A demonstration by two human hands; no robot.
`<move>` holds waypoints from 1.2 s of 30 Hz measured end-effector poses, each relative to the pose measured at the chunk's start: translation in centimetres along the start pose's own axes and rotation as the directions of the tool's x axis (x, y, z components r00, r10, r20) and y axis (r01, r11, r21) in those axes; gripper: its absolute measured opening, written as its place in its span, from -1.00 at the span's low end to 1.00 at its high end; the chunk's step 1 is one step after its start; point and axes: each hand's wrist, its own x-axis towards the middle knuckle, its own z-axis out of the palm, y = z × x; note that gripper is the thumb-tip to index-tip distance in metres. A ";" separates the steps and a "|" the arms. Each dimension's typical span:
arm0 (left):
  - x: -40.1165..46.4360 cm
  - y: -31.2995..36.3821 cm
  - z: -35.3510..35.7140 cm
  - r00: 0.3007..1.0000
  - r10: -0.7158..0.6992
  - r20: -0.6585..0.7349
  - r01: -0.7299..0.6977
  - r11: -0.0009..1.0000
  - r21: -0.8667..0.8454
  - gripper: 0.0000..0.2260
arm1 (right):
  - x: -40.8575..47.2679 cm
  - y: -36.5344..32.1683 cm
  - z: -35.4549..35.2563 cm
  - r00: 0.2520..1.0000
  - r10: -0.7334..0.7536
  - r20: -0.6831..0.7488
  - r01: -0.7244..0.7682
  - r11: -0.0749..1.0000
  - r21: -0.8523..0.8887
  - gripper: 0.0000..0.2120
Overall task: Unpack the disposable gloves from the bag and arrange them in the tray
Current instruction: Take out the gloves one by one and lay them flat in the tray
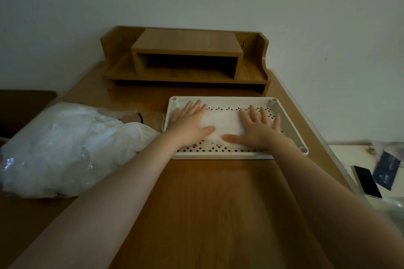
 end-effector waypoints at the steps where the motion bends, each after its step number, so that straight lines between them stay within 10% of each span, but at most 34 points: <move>1: -0.5 0.4 -0.7 0.994 0.031 -0.100 -0.038 0.997 -0.071 -0.42 | -0.2 -0.3 -0.3 1.000 -0.004 -0.025 0.004 1.000 0.001 0.07; 4: -3.0 1.5 -3.9 0.937 -0.012 -0.350 -0.126 0.920 -0.370 -0.64 | -1.5 -2.4 -2.0 0.984 -0.068 -0.165 0.094 0.983 0.157 -0.03; 7: -5.5 1.3 -7.1 0.880 -0.082 -0.467 -0.181 0.852 -0.491 -0.76 | -3.6 -6.7 -4.3 0.869 -0.181 -0.461 0.405 0.794 0.454 -0.57; 10: -7.1 -0.3 -9.0 0.865 -0.134 -0.484 -0.218 0.769 -0.602 -0.77 | -5.5 -11.8 -4.6 0.752 -0.352 -0.557 0.615 0.678 0.402 -0.85; 21: -9.5 -5.7 -9.3 0.909 -0.219 -0.353 -0.085 0.733 -0.675 -0.78 | -3.6 -20.7 0.0 0.893 -0.211 -0.398 0.411 0.743 0.528 -0.79; 28: -9.8 -6.1 -9.0 0.952 -0.117 -0.284 -0.140 0.656 -0.741 -0.76 | -5.5 -18.4 -3.8 0.930 -0.034 -0.366 0.367 0.152 0.918 -0.82; 36: -9.6 -5.4 -9.0 0.951 -0.182 -0.248 -0.079 0.635 -0.768 -0.59 | -6.9 -15.9 -6.8 0.916 -0.042 -0.399 0.399 -0.011 0.917 -0.83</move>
